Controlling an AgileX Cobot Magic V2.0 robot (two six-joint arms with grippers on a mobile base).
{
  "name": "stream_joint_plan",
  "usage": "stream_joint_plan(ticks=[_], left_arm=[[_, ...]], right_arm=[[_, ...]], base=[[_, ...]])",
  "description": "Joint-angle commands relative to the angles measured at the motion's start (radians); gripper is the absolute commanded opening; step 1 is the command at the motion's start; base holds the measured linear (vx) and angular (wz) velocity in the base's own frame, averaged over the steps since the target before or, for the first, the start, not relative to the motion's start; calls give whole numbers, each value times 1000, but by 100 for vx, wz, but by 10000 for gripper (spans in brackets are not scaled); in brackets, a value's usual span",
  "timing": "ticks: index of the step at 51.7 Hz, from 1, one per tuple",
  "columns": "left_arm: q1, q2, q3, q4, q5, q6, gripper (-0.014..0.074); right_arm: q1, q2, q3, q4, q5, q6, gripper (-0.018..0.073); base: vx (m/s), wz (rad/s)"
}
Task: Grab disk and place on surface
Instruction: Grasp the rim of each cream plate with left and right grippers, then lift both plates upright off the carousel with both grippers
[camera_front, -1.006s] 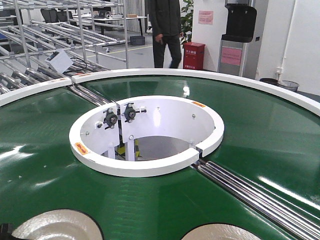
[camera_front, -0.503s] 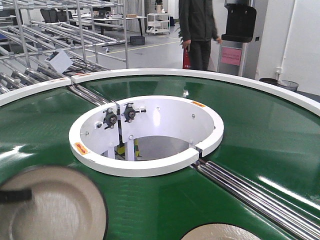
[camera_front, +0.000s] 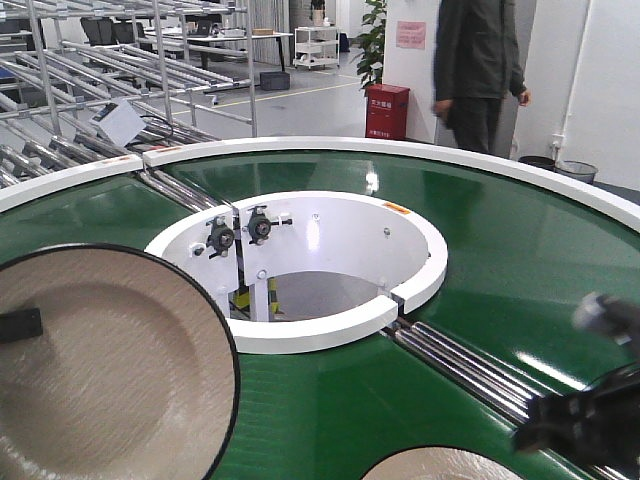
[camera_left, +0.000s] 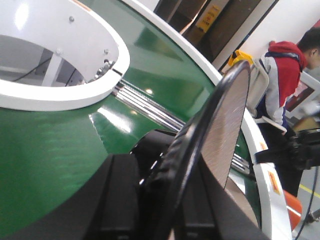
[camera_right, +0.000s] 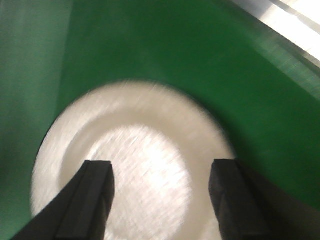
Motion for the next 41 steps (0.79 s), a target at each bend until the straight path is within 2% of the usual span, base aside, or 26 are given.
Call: stream_joint_plan(ticks=[1,4,12,15,22,32,36,41], left_arm=[[-14,-29,-28,-101,20,-17,-2],[-14,-29,-28,-84,19,-17,-2],[-14,-29,-28,-77,10,-17,-2],[-14,-29,-28,-76,8,-17,-2],[-14,-29,-28,-64,7,-17,-2],[-14,-29,-28,-58,7,-17,-2],[-14,-29,-28,-58,7,-20,-2],[-14,-29,-28,-58,3,-44,-2]], right_arm=[[-44,89,-53,176,110,-179,458],[-89,147,-56,193,147,-198,456],[-198,195,-56,103,145,-198,437],[-247,203,-56,105,129,-207,420],[-232,257,-56,150,139,-231,418],[-134,373,-56,215,163,-305,399],[-106,392,-56,306,210,-380,300],[-108,388,-57,385,241,-406,70]], base=[[0,0],[0,0],[0,0],[0,0],[0,0],[0,0],[0,0],[0,0]])
